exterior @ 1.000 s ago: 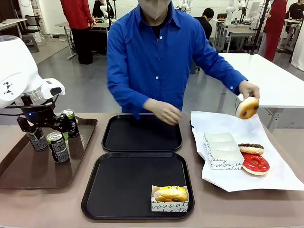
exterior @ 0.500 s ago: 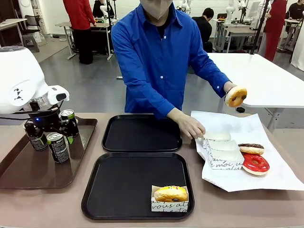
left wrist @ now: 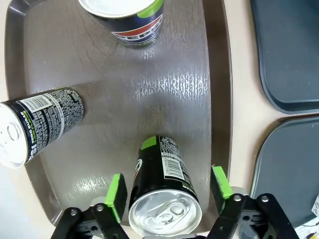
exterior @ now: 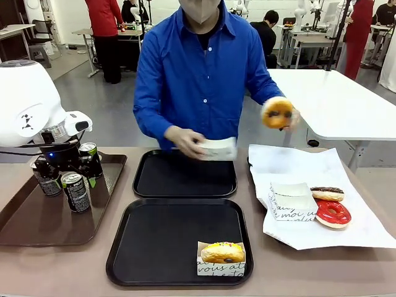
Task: Set up donuts and drinks on trays.
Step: Pick up one Pepsi coke and place it on the Flat Tray.
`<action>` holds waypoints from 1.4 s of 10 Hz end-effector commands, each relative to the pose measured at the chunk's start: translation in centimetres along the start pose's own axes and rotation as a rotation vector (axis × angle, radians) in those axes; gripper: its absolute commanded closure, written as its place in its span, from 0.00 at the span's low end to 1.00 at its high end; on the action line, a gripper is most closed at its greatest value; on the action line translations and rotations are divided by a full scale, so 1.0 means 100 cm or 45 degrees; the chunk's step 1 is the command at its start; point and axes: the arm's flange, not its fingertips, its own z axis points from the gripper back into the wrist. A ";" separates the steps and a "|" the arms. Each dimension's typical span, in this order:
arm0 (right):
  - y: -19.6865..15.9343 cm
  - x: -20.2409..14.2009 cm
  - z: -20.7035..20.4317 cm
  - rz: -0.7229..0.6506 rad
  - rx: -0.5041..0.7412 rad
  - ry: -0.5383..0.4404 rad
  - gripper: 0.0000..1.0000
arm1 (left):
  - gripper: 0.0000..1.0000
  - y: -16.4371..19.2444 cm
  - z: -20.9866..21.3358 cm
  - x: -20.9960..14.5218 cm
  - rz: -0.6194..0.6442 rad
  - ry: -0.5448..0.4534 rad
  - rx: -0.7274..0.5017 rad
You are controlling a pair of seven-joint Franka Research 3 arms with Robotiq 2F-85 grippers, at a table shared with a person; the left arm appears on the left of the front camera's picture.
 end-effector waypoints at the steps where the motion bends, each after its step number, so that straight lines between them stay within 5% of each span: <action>1: 0.001 0.002 0.000 0.025 0.012 -0.011 0.00 | 0.36 -0.004 0.005 0.001 0.032 0.026 0.039; 7: 0.001 0.002 0.000 0.025 0.012 -0.011 0.00 | 0.92 -0.003 0.010 -0.004 0.020 0.121 0.093; 11: 0.001 0.002 0.000 0.025 0.012 -0.011 0.00 | 0.92 -0.041 0.109 -0.096 -0.199 -0.047 -0.009; 14: 0.001 0.002 0.000 0.025 0.012 -0.011 0.00 | 0.92 -0.060 0.111 -0.111 -0.318 -0.076 -0.090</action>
